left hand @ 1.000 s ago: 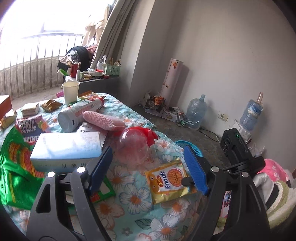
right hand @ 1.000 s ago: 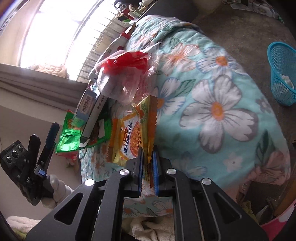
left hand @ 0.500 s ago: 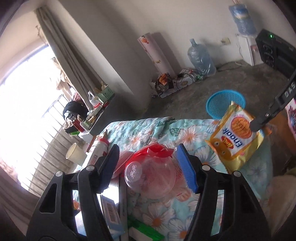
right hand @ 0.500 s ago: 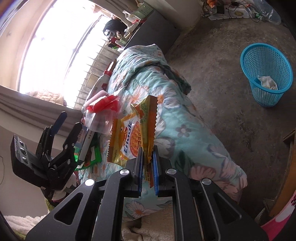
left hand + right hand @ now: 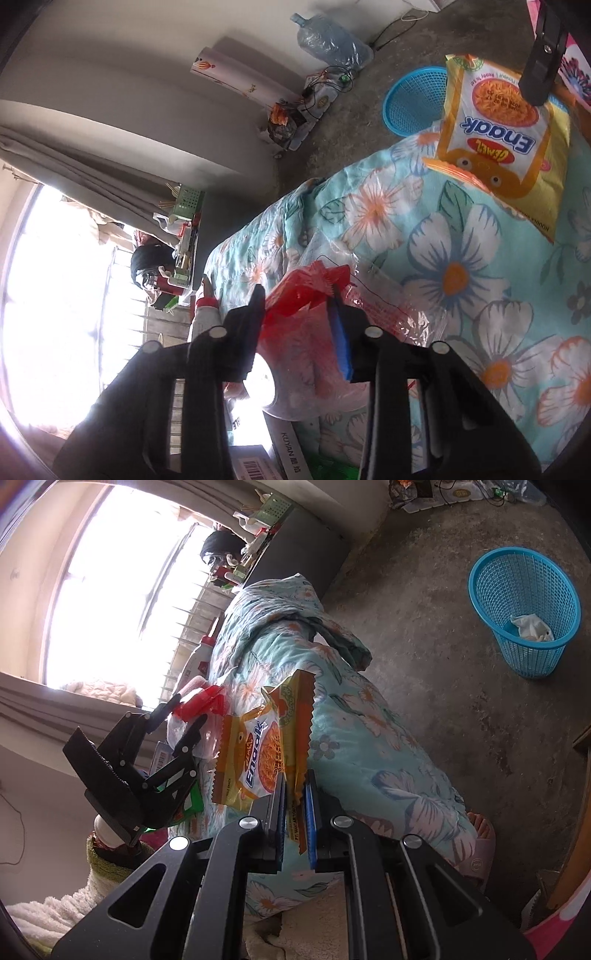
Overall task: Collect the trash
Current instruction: 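Grasp the yellow Enaak packet with the right gripper while the left grasps the red plastic bag, then carry the packet and red bag in both grippers over the wastebasket, then open both grippers to drop the packet and red bag into the wastebasket, then move both tools back over the bed toward the clear plastic cup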
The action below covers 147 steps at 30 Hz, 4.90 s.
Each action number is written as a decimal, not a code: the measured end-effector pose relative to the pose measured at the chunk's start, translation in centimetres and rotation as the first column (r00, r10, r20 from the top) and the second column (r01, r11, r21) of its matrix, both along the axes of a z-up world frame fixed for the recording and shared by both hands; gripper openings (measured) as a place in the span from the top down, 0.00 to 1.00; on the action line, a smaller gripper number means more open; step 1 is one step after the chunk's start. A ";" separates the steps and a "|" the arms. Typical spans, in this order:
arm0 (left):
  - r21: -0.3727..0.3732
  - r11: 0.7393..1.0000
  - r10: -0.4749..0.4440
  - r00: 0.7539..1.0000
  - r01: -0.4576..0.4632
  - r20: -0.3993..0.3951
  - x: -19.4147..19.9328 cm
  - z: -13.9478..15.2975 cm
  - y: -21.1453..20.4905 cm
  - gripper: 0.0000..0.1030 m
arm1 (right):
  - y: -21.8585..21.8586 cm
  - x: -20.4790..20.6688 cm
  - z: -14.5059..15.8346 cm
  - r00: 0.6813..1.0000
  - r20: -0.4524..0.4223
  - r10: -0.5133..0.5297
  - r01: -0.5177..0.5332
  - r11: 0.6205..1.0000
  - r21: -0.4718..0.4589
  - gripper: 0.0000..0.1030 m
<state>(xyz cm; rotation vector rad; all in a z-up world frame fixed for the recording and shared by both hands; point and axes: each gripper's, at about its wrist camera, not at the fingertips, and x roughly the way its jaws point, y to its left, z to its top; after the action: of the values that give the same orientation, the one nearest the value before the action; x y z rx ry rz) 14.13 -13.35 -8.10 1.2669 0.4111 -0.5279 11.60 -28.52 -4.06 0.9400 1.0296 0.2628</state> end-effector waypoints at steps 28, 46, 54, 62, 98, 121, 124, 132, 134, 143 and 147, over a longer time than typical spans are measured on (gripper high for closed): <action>-0.610 0.763 0.280 0.960 -0.215 0.012 -1.2 16.1 7.8 0.96 | 0.7 -0.4 1.3 0.998 0.069 -0.001 0.000 1.000 0.015 0.91; -0.728 0.669 -0.032 0.972 -0.151 -0.231 -1.8 18.9 -1.8 0.96 | -5.8 -3.3 4.0 0.966 0.189 -0.177 0.173 0.984 0.035 0.91; -0.698 0.689 -0.185 0.884 -0.195 -0.430 1.8 14.2 -12.7 0.96 | -11.5 -5.3 2.5 0.916 0.158 -0.369 0.381 0.923 -0.051 0.91; -0.610 0.764 -0.255 0.768 -0.213 -0.587 5.3 7.0 -25.1 0.96 | -17.3 -5.8 -0.4 0.799 0.062 -0.598 0.588 0.758 -0.283 0.91; -0.684 0.650 -0.236 0.766 -0.333 -0.598 11.2 5.5 -27.7 0.43 | -20.0 0.8 -7.0 0.746 0.066 -0.662 0.634 0.677 -0.373 0.47; -0.790 0.458 0.087 0.905 -0.408 -0.417 -5.2 15.2 8.1 0.23 | -2.7 2.9 8.5 0.933 0.344 -0.106 0.238 0.897 -0.371 0.26; -0.782 0.450 0.131 0.898 -0.430 -0.419 -6.3 14.6 10.5 0.23 | -0.1 3.9 8.7 0.939 0.343 -0.035 0.159 0.927 -0.341 0.26; -0.736 0.519 0.195 0.898 -0.435 -0.394 -8.5 12.2 12.1 0.23 | 5.8 4.5 9.1 0.935 0.335 0.116 0.009 0.937 -0.350 0.26; -0.726 0.536 0.202 0.901 -0.431 -0.385 -8.9 11.9 12.1 0.23 | 7.4 4.6 9.4 0.926 0.342 0.161 -0.026 0.929 -0.368 0.26; -0.721 0.498 0.233 0.875 -0.482 -0.424 -8.9 11.4 14.6 0.23 | 13.3 6.7 9.6 0.878 0.343 0.335 -0.163 0.881 -0.444 0.26; -0.709 0.470 0.197 0.845 -0.526 -0.496 -9.3 10.6 16.1 0.23 | 15.9 8.7 9.1 0.853 0.312 0.418 -0.241 0.846 -0.475 0.26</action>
<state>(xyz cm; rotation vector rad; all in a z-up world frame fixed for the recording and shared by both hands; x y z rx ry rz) 4.79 2.71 2.50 0.1052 0.6211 -0.4734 20.34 -12.61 5.00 0.2793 0.8094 0.4877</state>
